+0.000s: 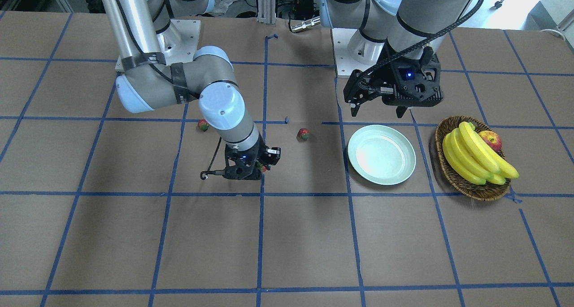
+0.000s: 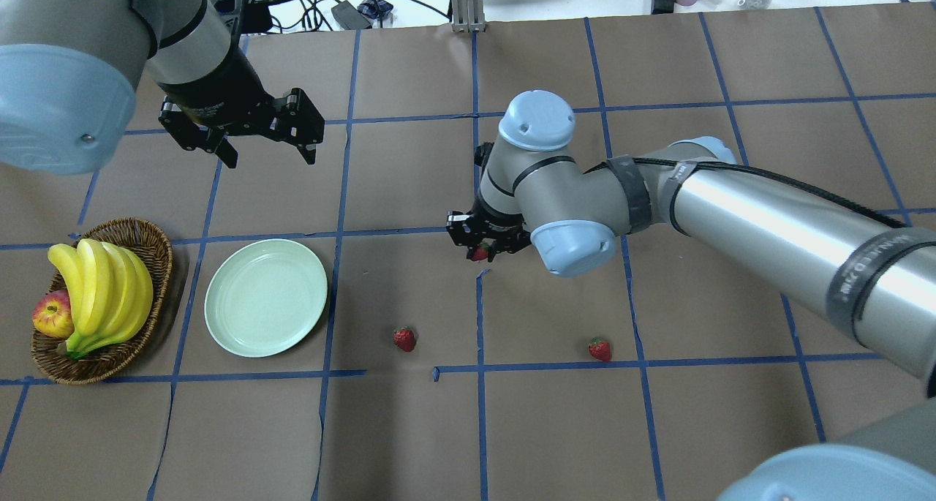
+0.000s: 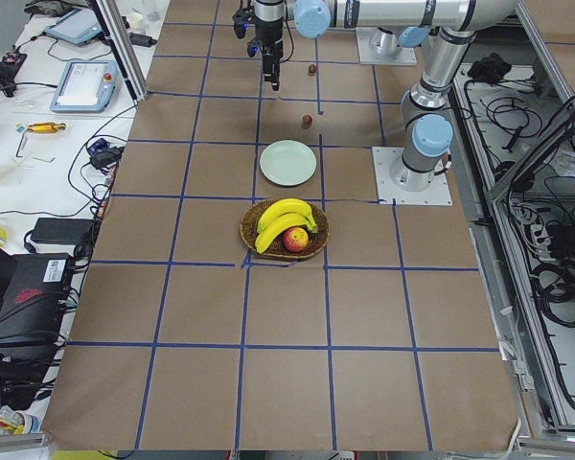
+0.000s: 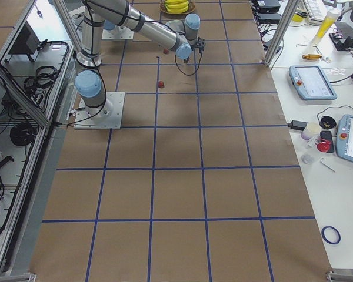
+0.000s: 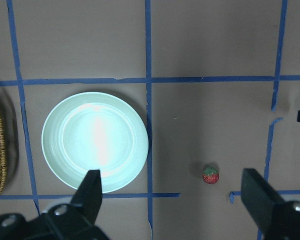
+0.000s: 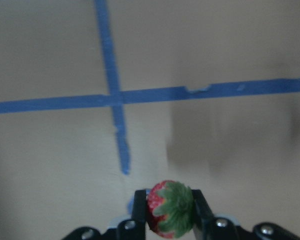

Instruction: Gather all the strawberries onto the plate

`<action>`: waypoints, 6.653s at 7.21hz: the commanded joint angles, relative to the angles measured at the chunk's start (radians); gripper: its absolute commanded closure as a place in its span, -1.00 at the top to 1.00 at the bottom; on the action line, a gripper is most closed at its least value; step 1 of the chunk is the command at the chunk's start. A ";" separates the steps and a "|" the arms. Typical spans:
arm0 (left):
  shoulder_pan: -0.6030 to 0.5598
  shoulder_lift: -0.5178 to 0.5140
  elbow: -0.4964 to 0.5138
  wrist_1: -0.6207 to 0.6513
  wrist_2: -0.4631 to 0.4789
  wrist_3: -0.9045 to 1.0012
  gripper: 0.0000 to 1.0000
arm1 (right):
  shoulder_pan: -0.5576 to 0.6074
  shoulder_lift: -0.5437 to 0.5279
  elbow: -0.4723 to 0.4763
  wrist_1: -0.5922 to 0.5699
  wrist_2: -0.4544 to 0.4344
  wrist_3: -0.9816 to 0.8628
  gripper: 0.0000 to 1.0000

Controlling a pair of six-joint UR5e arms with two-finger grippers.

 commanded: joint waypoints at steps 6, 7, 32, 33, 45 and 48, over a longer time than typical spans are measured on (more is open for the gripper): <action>0.000 0.006 -0.002 0.000 0.002 0.002 1.00 | -0.063 -0.158 0.069 0.240 -0.145 -0.225 1.00; 0.000 0.006 -0.002 0.000 0.000 0.002 1.00 | -0.123 -0.235 0.176 0.242 -0.168 -0.343 1.00; 0.000 0.006 -0.011 0.000 0.000 0.002 1.00 | 0.155 0.086 -0.106 0.013 -0.006 0.197 -1.00; 0.000 0.006 -0.011 0.000 0.000 0.002 1.00 | 0.157 0.088 -0.104 -0.001 -0.006 0.197 0.22; 0.000 0.006 -0.022 0.002 0.002 0.004 1.00 | -0.319 -0.504 -0.207 0.746 -0.263 -0.562 1.00; -0.034 -0.057 -0.104 0.099 -0.017 -0.088 1.00 | -0.319 -0.507 -0.214 0.759 -0.263 -0.553 1.00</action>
